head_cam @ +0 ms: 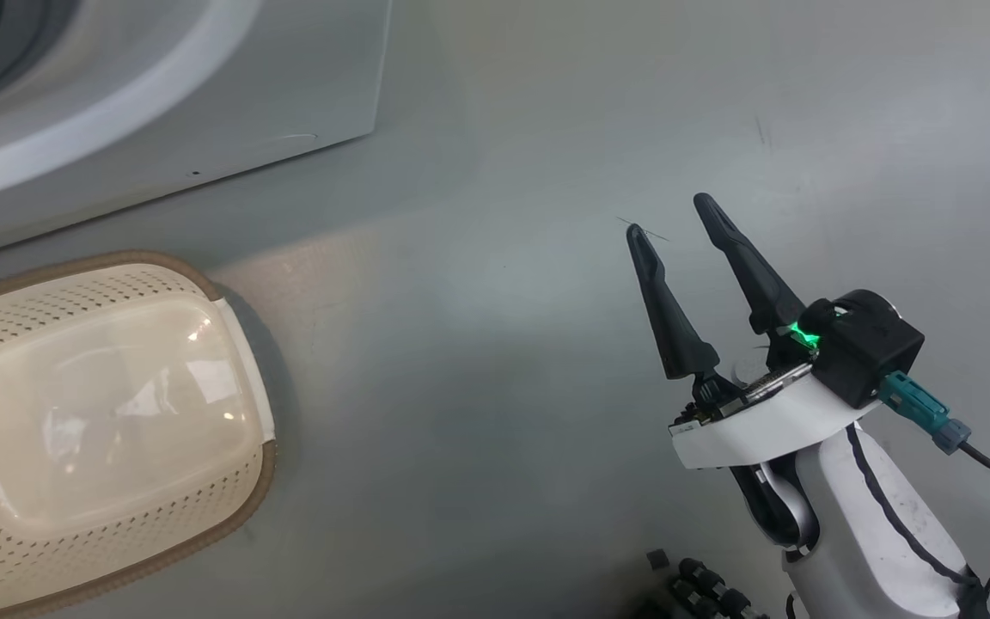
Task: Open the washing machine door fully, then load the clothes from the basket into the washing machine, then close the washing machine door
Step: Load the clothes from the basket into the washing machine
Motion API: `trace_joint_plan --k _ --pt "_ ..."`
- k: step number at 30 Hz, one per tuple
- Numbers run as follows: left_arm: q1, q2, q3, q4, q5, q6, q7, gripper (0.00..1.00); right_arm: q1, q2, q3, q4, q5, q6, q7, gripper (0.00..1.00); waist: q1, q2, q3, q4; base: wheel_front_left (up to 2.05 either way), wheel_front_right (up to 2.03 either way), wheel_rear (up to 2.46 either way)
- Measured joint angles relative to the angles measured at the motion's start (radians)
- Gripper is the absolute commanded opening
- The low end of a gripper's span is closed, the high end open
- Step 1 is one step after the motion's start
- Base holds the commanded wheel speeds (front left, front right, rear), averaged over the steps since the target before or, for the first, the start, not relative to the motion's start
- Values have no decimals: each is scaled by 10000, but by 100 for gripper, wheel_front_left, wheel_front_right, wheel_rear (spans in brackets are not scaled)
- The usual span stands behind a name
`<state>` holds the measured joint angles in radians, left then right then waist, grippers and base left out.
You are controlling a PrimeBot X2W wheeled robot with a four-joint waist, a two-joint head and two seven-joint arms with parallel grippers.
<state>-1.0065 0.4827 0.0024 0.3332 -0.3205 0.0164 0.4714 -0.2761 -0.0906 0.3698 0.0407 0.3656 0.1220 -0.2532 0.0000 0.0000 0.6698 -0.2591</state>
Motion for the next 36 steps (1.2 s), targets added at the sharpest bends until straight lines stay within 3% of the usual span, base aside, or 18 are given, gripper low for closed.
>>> trace_joint_plan --k 7,14,21,36 --pt "-974 692 33 82 184 -36 598 0 -230 125 134 -82 138 0 0 100 0 0 495 -475 0 0 0" --pt "-2107 1143 79 -19 598 -136 73 0 -334 251 274 -88 274 0 0 100 0 0 964 -965 0 0 0" --pt "-2961 1187 221 -539 980 -127 -1476 0 -460 278 244 -92 420 0 0 100 0 0 1390 -1341 0 0 0" --pt "-2617 280 658 1446 182 337 -1189 0 -668 297 79 -61 474 0 0 100 0 0 1721 -1399 0 0 0"
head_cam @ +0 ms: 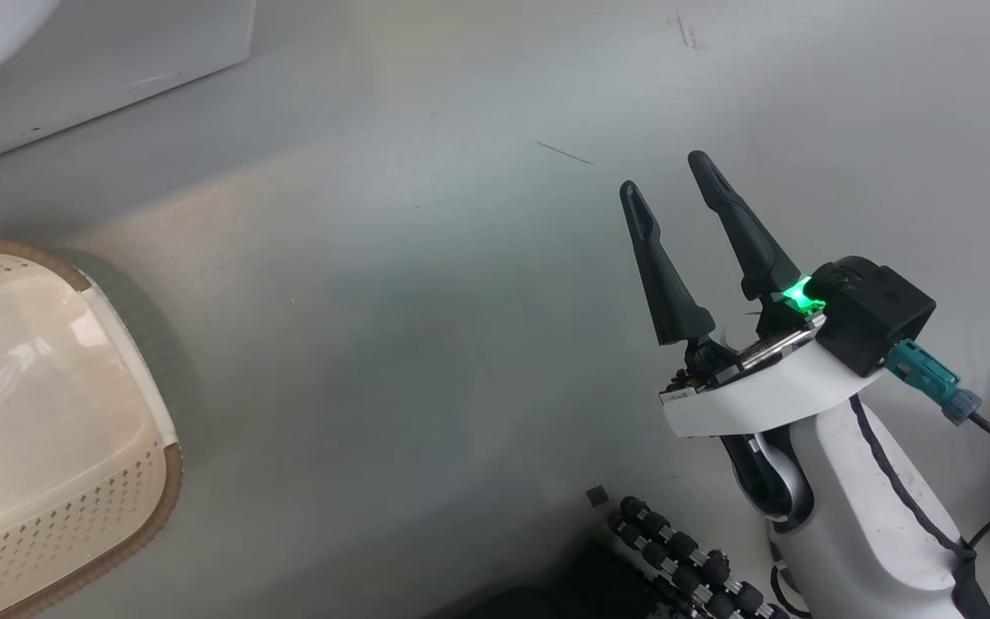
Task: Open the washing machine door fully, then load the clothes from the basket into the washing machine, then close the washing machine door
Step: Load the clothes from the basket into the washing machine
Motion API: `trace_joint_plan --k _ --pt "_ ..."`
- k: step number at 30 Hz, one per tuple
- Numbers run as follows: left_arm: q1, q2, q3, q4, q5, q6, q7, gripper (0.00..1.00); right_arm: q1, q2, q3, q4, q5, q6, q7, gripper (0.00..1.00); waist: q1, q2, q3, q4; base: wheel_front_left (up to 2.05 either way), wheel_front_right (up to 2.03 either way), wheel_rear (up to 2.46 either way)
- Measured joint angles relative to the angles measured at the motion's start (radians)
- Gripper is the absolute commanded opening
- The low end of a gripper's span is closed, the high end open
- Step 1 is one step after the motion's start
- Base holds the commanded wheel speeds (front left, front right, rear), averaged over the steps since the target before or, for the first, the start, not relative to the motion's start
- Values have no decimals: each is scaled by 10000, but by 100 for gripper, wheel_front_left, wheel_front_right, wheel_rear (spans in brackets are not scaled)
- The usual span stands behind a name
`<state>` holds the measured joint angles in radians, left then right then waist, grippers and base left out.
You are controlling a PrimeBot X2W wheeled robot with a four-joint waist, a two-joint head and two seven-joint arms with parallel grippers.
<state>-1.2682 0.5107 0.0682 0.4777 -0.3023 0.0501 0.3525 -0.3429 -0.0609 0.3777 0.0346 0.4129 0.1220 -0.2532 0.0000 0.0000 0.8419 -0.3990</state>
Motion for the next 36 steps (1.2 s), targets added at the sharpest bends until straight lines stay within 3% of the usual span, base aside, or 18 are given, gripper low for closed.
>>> trace_joint_plan --k 2,15,23,33,36 --pt "-4 -165 4 207 -198 19 -12 100 -22 0 -121 6 -8 0 0 100 0 0 -8 72 0 0 0" --pt "263 -882 -171 556 -134 -38 -1964 100 -27 -380 -880 -27 -339 0 0 100 0 0 -251 872 0 0 0" --pt "1853 -1321 102 692 -376 -251 -3764 100 -24 -554 -1137 -10 -529 0 0 100 0 0 -728 1440 0 0 0" --pt "4389 -2483 297 631 -769 -391 -6111 100 159 -644 -1304 213 -623 0 0 100 0 0 -1607 2101 0 0 0" --pt "5257 -2562 322 606 -746 -391 -6295 100 388 -669 -1312 355 -625 0 0 100 0 0 -1946 2281 0 0 0"
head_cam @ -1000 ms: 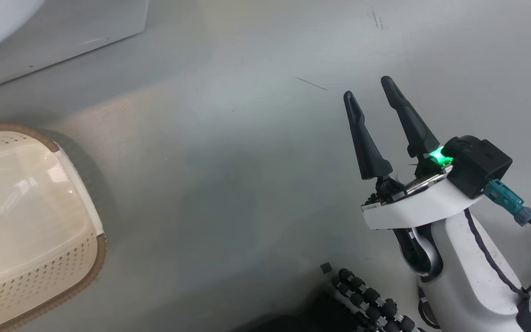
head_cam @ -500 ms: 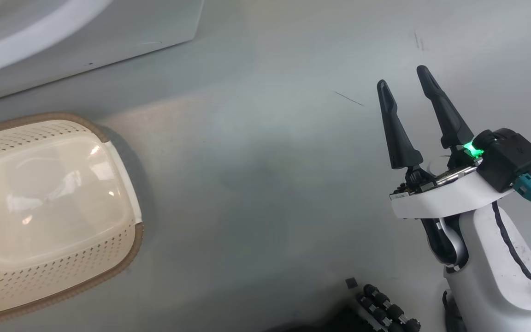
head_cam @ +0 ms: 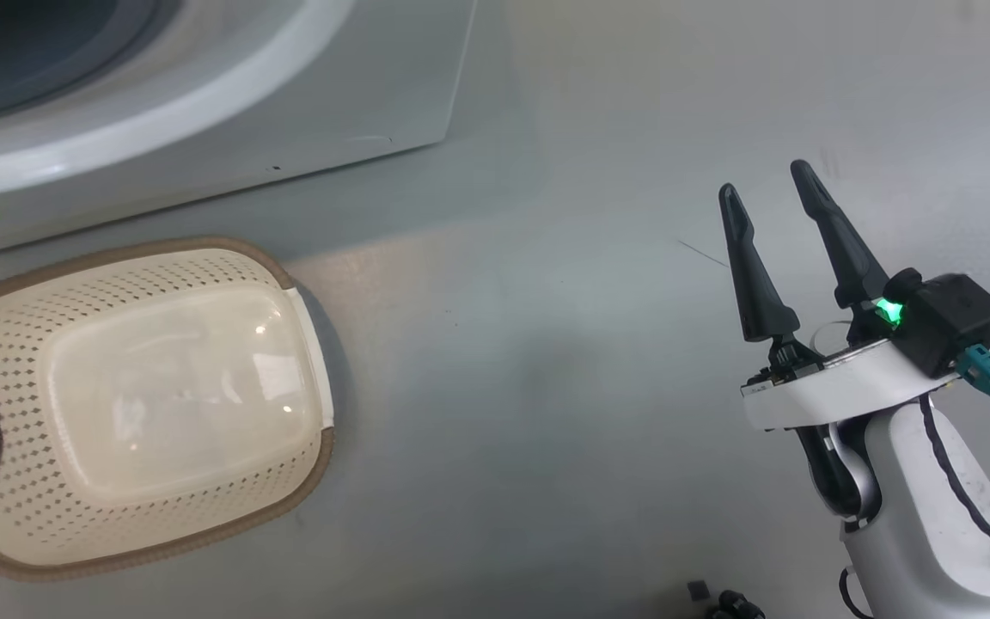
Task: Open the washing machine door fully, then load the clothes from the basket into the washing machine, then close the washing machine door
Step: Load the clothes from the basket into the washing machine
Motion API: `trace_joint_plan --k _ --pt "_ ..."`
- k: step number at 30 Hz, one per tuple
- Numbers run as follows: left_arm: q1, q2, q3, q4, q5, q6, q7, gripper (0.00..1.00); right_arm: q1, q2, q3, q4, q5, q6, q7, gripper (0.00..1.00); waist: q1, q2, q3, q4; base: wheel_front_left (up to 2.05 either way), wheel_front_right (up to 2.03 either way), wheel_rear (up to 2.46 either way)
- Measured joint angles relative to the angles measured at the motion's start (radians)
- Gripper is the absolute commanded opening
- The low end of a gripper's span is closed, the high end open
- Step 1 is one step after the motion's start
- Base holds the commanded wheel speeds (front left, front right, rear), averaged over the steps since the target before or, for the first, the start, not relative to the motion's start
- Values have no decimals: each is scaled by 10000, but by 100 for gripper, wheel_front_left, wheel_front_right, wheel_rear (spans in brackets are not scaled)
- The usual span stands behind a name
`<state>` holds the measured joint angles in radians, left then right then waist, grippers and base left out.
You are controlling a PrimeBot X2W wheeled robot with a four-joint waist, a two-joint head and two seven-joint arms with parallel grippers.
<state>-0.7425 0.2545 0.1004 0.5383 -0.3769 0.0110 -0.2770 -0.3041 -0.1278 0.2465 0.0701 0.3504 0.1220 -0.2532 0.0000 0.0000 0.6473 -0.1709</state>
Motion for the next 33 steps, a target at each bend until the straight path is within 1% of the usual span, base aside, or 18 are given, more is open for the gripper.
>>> trace_joint_plan --k 5,8,9,10,11,15,17,19,25,29,33 --pt "1335 -606 -6 -360 25 8 86 100 365 -25 -215 82 -29 0 0 100 0 0 -635 277 0 0 0" --pt "2037 -1141 52 -635 -10 19 119 100 642 -46 -339 176 -86 0 0 100 0 0 -1038 440 0 0 0" --pt "2037 -1141 52 -635 -10 19 119 100 642 -46 -339 176 -86 0 0 100 0 0 -1038 440 0 0 0" --pt "2550 -1496 65 -918 -10 23 134 100 856 -79 -414 270 -107 0 0 100 0 0 -1313 546 0 0 0" --pt "2550 -1496 65 -918 -10 23 134 100 856 -79 -414 270 -107 0 0 100 0 0 -1313 546 0 0 0" --pt "3388 -2109 40 -1862 19 -4 178 100 1308 -142 -541 384 -184 0 0 100 -1 0 -1873 762 0 0 0" --pt "3736 -2295 -50 -2082 203 -4 176 100 1508 -167 -570 441 -186 0 0 100 -1 0 -2156 870 0 0 0" --pt "4167 -2305 -102 -2284 431 -46 176 100 1682 -163 -548 500 -197 0 0 100 0 0 -2438 972 0 0 0" --pt "5511 -2102 -405 -2694 1068 -46 178 100 2138 -92 -453 635 -313 0 0 100 -1 0 -3314 1216 0 0 0" --pt "6147 -2094 -619 -2957 1216 -50 196 100 2535 -29 -389 775 -360 0 0 100 -1 0 -3898 1338 0 0 0" --pt "6760 -2094 -802 -3143 1227 -176 203 100 2895 8 -307 909 -362 0 0 100 -1 0 -4486 1434 0 0 0"
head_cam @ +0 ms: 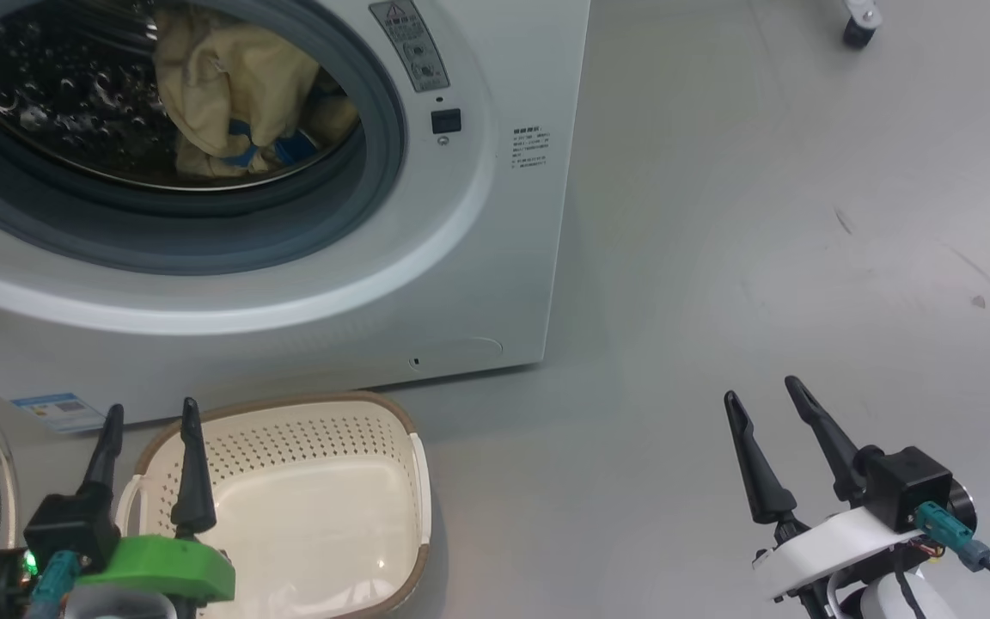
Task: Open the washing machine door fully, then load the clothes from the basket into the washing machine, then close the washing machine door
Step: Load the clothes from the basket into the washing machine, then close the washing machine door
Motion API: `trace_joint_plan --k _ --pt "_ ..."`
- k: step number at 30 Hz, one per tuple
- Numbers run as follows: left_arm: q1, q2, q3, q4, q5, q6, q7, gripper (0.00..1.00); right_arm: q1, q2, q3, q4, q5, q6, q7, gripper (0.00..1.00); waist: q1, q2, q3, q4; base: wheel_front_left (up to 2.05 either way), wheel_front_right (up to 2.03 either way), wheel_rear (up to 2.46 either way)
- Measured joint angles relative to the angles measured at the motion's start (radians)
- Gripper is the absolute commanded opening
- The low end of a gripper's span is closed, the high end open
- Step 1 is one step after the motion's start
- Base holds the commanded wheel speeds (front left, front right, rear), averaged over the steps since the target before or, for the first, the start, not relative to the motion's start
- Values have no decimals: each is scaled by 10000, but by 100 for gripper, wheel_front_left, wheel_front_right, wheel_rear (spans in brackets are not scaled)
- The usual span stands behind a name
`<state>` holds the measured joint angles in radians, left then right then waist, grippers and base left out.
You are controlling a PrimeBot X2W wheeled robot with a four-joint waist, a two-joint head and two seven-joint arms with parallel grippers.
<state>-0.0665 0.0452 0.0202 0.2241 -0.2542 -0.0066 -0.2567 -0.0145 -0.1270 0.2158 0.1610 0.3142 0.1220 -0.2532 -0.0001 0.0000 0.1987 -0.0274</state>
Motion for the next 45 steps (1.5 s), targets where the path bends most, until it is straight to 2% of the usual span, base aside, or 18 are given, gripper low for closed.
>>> trace_joint_plan --k 15,45 --pt "1560 38 -221 -593 8 -115 0 100 803 46 301 65 -77 -12 2 100 0 0 -1584 -65 0 0 0" --pt "2355 38 -502 -1603 54 31 90 100 1104 42 295 -274 -86 -117 2 100 0 0 -1915 -176 0 0 0"
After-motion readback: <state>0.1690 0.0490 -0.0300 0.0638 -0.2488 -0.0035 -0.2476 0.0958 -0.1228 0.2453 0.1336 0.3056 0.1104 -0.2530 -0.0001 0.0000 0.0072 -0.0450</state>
